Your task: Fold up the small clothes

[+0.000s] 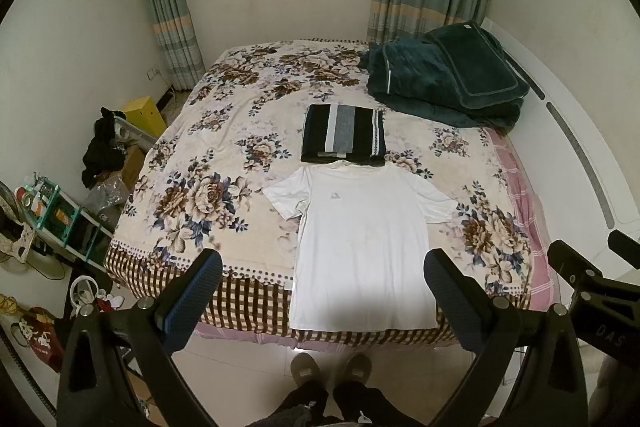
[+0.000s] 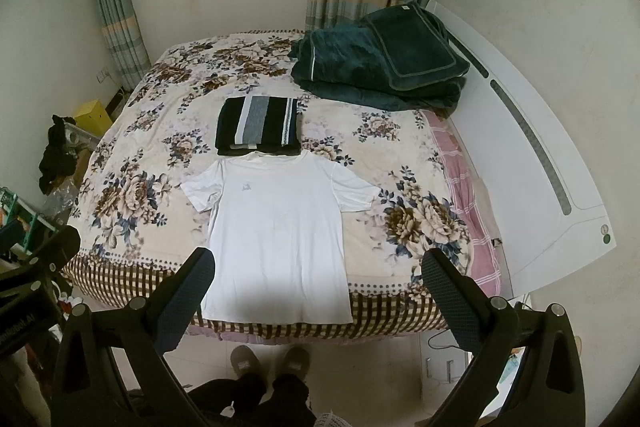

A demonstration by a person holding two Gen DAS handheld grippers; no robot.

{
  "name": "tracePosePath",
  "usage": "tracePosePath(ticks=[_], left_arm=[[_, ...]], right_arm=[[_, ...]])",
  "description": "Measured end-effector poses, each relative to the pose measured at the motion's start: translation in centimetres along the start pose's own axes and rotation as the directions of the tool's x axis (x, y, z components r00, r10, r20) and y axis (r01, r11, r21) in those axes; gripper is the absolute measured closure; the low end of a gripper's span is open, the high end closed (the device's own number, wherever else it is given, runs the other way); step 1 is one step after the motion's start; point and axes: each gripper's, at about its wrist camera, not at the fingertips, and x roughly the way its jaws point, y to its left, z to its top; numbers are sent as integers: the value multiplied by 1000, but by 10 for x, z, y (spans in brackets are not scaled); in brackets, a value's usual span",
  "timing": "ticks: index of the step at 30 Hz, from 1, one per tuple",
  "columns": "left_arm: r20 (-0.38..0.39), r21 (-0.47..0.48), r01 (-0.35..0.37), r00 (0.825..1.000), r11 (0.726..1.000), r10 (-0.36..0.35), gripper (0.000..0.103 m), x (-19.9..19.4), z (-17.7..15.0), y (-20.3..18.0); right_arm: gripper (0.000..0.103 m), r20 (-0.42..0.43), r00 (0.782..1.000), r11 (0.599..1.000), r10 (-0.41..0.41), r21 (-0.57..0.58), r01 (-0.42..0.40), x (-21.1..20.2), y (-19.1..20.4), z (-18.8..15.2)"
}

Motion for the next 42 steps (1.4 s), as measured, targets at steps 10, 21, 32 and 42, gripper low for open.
tracePosePath(ticks=[10,21,32,42], left_arm=[[5,4,-1,1000,1000,1,0,-2,0,1],[8,1,2,1000,1000,-2,0,-3,-1,2],[15,-3,-1,1000,1000,1,0,-11,6,6],[20,-1,2,1000,1000,-2,0,-13,14,7]], right_arm=[[0,3,1000,1000,2,1,-2,-1,0,-2],[0,6,1000,1000,6,2,-6,-5,1,2],[0,8,1000,1000,7,3,-7,-13,6,7],[0,9,1000,1000,8,4,-8,-12,5,7]])
